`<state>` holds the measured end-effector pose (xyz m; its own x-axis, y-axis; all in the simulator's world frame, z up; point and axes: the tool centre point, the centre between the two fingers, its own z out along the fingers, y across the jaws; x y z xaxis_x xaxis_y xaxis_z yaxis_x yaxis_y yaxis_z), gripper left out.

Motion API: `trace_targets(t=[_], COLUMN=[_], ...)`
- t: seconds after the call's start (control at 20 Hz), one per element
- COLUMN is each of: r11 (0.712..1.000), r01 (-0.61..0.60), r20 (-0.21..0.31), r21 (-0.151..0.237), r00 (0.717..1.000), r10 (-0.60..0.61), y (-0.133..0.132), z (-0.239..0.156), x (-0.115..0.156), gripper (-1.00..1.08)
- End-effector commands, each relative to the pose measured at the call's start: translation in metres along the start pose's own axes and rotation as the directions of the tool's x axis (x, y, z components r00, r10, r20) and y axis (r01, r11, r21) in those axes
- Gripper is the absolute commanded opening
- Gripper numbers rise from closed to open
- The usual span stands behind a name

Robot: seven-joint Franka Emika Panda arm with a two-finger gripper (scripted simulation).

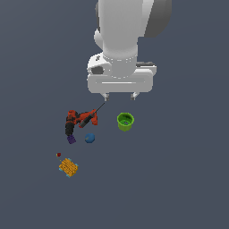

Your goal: Pick up a designated object from a clutter of objects.

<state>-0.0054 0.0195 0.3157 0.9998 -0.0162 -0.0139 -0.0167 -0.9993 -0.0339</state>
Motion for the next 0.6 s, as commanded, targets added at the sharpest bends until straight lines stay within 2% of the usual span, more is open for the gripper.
trace_targets(t=[0.0, 0.55], r11=[1.0, 0.999], r01=[0.0, -0.04], r20=[0.0, -0.017], r21=[0.0, 0.028], r00=[1.0, 0.999], r10=[0.0, 0.041], y=[0.0, 0.015], z=[0.0, -0.002], x=[0.0, 0.01], gripper=[1.0, 1.0])
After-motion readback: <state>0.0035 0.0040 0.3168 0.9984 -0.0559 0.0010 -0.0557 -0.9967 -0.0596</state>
